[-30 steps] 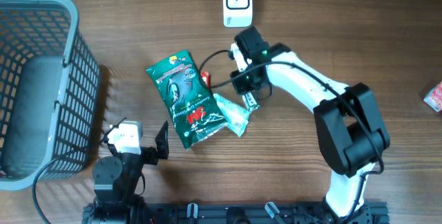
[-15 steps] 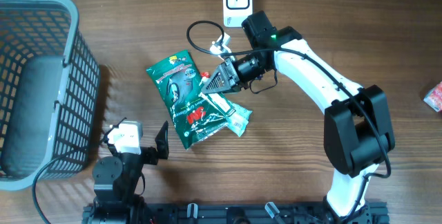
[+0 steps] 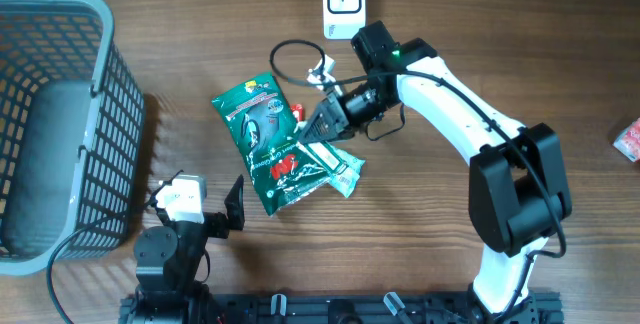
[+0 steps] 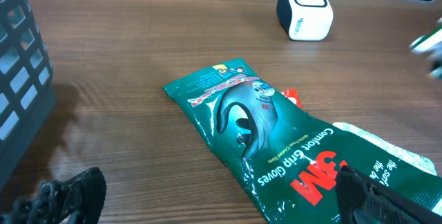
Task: Scan the item barcode
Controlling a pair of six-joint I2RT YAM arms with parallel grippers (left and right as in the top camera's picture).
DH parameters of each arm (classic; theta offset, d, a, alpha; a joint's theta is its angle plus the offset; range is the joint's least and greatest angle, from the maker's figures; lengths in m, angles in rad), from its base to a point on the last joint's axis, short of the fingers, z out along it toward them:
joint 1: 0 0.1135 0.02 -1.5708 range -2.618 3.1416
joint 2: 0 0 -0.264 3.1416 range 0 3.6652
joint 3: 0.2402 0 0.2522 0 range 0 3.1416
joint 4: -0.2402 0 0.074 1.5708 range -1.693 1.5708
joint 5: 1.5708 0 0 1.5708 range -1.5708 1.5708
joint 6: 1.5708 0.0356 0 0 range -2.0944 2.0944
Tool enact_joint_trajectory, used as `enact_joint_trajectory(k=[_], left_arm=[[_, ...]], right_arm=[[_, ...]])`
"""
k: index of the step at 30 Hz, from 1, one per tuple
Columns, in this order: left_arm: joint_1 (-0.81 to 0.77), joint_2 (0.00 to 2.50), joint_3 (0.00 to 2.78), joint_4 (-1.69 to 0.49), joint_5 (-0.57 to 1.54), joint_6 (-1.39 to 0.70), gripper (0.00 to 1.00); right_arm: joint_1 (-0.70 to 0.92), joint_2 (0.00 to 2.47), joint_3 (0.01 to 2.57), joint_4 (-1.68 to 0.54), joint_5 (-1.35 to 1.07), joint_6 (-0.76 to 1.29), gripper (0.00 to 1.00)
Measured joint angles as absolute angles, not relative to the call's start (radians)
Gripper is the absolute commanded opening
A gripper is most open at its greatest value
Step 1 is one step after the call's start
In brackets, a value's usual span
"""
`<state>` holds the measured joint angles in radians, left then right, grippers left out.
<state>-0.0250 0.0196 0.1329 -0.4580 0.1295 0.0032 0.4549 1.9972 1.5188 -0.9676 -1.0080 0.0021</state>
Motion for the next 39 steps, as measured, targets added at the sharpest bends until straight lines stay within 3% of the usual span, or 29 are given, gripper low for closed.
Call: enact_joint_trajectory(k=[3, 6, 13, 20, 27, 39], left_arm=[[-0.025, 0.020, 0.133, -0.458, 0.130, 0.003, 1.00], [-0.025, 0.020, 0.133, -0.458, 0.130, 0.003, 1.00], [-0.025, 0.020, 0.133, -0.459, 0.130, 0.003, 1.00], [-0.025, 0.020, 0.133, -0.459, 0.130, 0.003, 1.00], [-0.025, 0.020, 0.133, -0.458, 0.130, 0.003, 1.00], [-0.025, 0.020, 0.133, -0.458, 0.130, 0.003, 1.00]], right_arm=[[0.469, 1.997, 1.518, -0.808, -0.442, 0.053, 0.05], [0.469, 1.997, 1.515, -0.610, -0.093, 0.008, 0.05], [0.469, 1.999, 1.515, -0.078, 0.230, -0.280, 0.05], [0.473, 2.093, 1.527, 0.392, 0.424, -0.724, 0.05], [0.528, 2.323, 1.526, 0.631, 0.469, -1.106, 0.05], [0.544, 2.347, 1.527, 0.694, 0.413, -1.270, 0.05]])
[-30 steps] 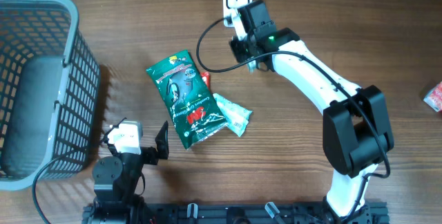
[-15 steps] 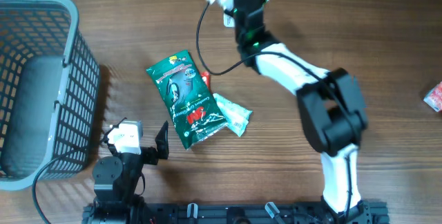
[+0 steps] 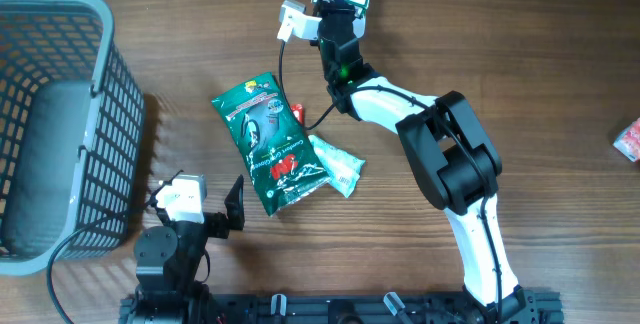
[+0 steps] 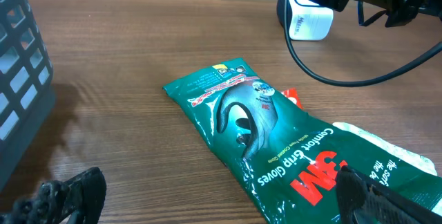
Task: Scan the item barcode
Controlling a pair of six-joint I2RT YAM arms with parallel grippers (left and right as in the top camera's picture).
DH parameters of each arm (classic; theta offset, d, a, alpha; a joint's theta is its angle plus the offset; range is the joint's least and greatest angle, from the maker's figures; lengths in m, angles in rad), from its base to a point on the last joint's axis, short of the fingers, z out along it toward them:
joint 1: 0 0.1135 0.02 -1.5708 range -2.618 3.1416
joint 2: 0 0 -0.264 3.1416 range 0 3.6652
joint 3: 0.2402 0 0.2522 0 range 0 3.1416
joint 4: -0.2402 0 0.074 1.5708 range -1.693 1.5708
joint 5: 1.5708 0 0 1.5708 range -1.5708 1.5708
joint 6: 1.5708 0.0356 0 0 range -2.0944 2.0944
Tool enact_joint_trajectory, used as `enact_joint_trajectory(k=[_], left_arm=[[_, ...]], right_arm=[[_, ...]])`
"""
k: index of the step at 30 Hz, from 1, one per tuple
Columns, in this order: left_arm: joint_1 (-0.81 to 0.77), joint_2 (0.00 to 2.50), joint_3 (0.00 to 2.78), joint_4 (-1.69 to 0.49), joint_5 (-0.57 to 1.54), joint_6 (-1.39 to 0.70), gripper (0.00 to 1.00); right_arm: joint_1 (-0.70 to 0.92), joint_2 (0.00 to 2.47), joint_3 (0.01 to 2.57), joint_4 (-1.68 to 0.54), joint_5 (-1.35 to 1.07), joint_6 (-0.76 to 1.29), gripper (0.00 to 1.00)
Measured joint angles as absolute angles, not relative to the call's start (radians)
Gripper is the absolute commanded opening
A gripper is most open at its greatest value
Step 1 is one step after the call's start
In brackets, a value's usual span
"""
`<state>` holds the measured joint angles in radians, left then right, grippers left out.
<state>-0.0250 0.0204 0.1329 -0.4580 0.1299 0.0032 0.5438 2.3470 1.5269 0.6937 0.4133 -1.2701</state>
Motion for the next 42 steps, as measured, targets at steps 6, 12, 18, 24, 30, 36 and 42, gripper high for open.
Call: enact_joint_trajectory(k=[6, 12, 18, 24, 30, 36, 42], left_arm=[[-0.025, 0.020, 0.133, -0.458, 0.130, 0.003, 1.00], [-0.025, 0.020, 0.133, -0.458, 0.130, 0.003, 1.00], [-0.025, 0.020, 0.133, -0.458, 0.130, 0.003, 1.00], [-0.025, 0.020, 0.133, -0.458, 0.130, 0.003, 1.00], [-0.025, 0.020, 0.133, -0.458, 0.130, 0.003, 1.00], [-0.025, 0.020, 0.133, -0.458, 0.130, 0.003, 1.00], [-0.025, 0.020, 0.133, -0.458, 0.130, 0.003, 1.00]], right_arm=[[0.541, 2.347, 1.527, 0.717, 0.416, -1.239, 0.04], [0.412, 2.298, 1.528, 0.675, 0.614, -1.147, 0.04], [0.002, 2.242, 1.557, 0.276, 0.808, -0.942, 0.05], [-0.310, 2.242, 1.551, -0.123, 0.785, -0.491, 0.05], [-0.462, 2.242, 1.551, -0.204, 0.706, -0.176, 1.00], [-0.406, 2.240, 1.647, -0.485, 0.334, 0.161, 1.00], [-0.248, 2.164, 1.721, -0.656, -0.445, 0.410, 1.00]])
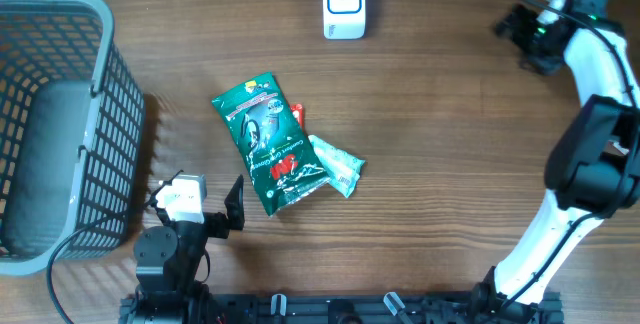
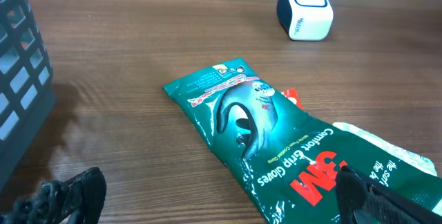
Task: Scan the item barcode
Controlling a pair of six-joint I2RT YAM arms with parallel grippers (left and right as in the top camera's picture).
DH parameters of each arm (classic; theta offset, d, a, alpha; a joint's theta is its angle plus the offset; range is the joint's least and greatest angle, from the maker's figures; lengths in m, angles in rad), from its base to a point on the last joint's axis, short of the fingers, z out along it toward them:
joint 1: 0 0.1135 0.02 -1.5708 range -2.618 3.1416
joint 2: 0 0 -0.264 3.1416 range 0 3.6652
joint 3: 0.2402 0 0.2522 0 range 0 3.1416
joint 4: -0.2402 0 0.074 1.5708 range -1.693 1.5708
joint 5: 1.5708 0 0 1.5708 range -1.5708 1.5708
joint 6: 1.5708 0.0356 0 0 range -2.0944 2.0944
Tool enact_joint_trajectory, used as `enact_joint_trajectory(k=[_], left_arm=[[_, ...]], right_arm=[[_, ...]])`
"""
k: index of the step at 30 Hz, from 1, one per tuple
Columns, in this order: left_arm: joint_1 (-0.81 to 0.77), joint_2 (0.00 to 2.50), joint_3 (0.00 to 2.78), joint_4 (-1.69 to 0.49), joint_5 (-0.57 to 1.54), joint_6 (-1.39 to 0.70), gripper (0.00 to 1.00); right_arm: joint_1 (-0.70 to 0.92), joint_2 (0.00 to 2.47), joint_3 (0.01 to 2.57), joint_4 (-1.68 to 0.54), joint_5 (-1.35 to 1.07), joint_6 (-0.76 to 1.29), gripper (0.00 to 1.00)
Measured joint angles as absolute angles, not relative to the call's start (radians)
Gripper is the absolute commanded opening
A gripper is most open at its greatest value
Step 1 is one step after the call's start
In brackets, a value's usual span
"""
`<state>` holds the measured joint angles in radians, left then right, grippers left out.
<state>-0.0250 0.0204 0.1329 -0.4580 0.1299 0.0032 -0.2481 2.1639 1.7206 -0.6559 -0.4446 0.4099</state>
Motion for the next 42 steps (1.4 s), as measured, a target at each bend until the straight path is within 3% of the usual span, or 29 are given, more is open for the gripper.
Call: enact_joint_trajectory(k=[3, 8, 10, 12, 15, 18, 28, 34, 36, 38, 39, 42], left_arm=[[-0.025, 0.020, 0.133, -0.458, 0.130, 0.003, 1.00], [-0.025, 0.020, 0.133, -0.458, 0.130, 0.003, 1.00], [-0.025, 0.020, 0.133, -0.458, 0.130, 0.003, 1.00], [-0.025, 0.020, 0.133, -0.458, 0.130, 0.003, 1.00], [-0.025, 0.020, 0.133, -0.458, 0.130, 0.003, 1.00], [-0.025, 0.020, 0.133, -0.458, 0.130, 0.003, 1.00], [-0.025, 0.020, 0.133, -0.458, 0.130, 0.003, 1.00], [-0.025, 0.020, 0.133, -0.458, 0.130, 0.003, 1.00], [-0.025, 0.020, 0.133, -0.458, 0.130, 0.003, 1.00], [-0.025, 0.020, 0.133, -0.458, 0.130, 0.003, 1.00], [-0.025, 0.020, 0.133, -0.458, 0.130, 0.003, 1.00], [-0.025, 0.020, 0.133, -0.458, 0.130, 0.003, 1.00]], right_arm=[[-0.143, 2.150, 1.728, -0.799, -0.636, 0.454, 1.00], [0.099, 2.150, 1.705, -0.853, -0.657, 0.361, 1.00], [0.192, 2.150, 1.701, -0.851, -0.610, 0.338, 0.89], [0.303, 2.150, 1.701, -0.849, -0.552, 0.320, 0.86], [0.434, 2.150, 1.697, -0.833, -0.517, 0.307, 0.96], [0.505, 2.150, 1.690, -0.715, -0.496, 0.284, 0.99], [0.587, 2.240, 1.690, -0.518, -0.511, 0.278, 0.90], [0.587, 2.307, 1.690, -0.496, -0.614, 0.271, 0.74], [0.587, 2.318, 1.690, -0.529, -0.690, 0.245, 0.56], [0.592, 2.328, 1.691, -0.569, -0.726, 0.221, 0.09], [0.596, 2.330, 1.691, -0.614, -0.730, 0.195, 0.04], [0.607, 2.344, 1.690, -0.736, -0.718, 0.166, 0.04]])
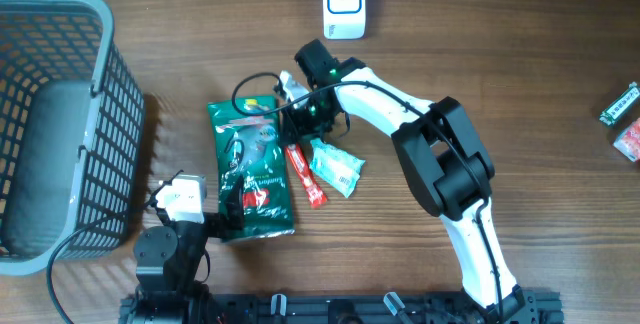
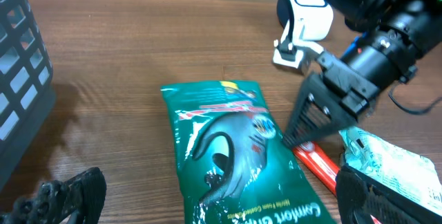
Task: Scan the item barcode
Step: 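Reach the right gripper to the green 3M glove pack and grasp it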
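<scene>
The green glove package point(image 1: 250, 169) lies flat and upright on the table, also seen in the left wrist view point(image 2: 235, 155). A red stick-shaped item point(image 1: 305, 176) and a pale teal packet point(image 1: 335, 167) lie at its right. My right gripper point(image 1: 288, 126) is down at the package's upper right edge, its fingertips point(image 2: 293, 135) touching there; their spread is unclear. The white scanner point(image 1: 344, 4) stands at the back. My left gripper point(image 2: 214, 200) rests open near the front edge, with the package's lower end between its fingers.
A grey mesh basket point(image 1: 60, 124) fills the left side. At the far right edge lie a small white-and-green packet point(image 1: 620, 104) and a pink item point(image 1: 630, 140). The right arm's cable loops over the package's top.
My right arm was at the table's far right back corner; now it is at the pile. The green package has turned upright and shifted left, baring the red item. A white-and-green packet lies far right.
My right gripper was first at the pile beside the green package, then up at the scanner, then at the far right corner. Now it is back at the pile, the green package is turned, and a small packet lies at the right. The left arm stayed still.
</scene>
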Controlling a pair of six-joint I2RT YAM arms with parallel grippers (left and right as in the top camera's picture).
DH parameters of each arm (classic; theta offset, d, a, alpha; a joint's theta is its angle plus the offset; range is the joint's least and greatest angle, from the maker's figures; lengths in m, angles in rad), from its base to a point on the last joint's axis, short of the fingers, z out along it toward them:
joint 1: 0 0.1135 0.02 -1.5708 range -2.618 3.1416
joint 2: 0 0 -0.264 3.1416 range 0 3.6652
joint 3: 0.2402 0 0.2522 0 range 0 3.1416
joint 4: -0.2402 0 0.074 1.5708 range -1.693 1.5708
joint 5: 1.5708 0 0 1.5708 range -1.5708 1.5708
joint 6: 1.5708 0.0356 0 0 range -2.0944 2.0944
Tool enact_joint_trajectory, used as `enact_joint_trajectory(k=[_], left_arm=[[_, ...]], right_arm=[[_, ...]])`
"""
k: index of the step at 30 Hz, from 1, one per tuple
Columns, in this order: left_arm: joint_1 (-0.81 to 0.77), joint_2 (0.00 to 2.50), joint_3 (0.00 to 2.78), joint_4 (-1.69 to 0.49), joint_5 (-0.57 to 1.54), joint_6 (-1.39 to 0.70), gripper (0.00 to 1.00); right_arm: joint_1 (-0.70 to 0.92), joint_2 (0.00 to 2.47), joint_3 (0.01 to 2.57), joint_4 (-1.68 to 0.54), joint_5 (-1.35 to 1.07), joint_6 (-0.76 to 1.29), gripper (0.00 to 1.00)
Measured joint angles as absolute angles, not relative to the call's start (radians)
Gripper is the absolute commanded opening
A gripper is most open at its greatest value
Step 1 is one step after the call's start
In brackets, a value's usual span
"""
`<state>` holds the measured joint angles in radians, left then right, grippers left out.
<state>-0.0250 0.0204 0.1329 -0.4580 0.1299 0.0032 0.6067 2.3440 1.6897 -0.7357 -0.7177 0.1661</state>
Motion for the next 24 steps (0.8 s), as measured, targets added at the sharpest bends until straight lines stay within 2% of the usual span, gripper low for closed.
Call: enact_joint_trajectory(k=[6, 10, 12, 16, 17, 19, 20, 24], left_arm=[[-0.025, 0.020, 0.133, -0.458, 0.130, 0.003, 1.00], [-0.025, 0.020, 0.133, -0.458, 0.130, 0.003, 1.00], [-0.025, 0.020, 0.133, -0.458, 0.130, 0.003, 1.00], [-0.025, 0.020, 0.133, -0.458, 0.130, 0.004, 1.00], [-0.025, 0.020, 0.133, -0.458, 0.130, 0.003, 1.00], [-0.025, 0.020, 0.133, -0.458, 0.130, 0.003, 1.00], [-0.025, 0.020, 0.133, -0.458, 0.130, 0.003, 1.00], [-0.025, 0.020, 0.133, -0.458, 0.130, 0.004, 1.00]], right_arm=[[0.598, 2.347, 1.690, -0.705, -0.694, 0.122, 0.05], [0.562, 2.319, 1.692, -0.737, -0.557, 0.179, 0.05], [0.538, 2.295, 1.693, -0.787, -0.478, 0.186, 0.32], [0.512, 2.234, 1.692, -0.818, -0.382, 0.186, 0.38], [0.514, 2.203, 1.692, -0.831, -0.372, 0.186, 0.49], [0.517, 2.157, 1.692, -0.850, -0.361, 0.187, 0.86], [0.519, 2.133, 1.693, -0.856, -0.358, 0.196, 1.00], [0.522, 2.103, 1.691, -0.797, -0.353, 0.266, 0.99]])
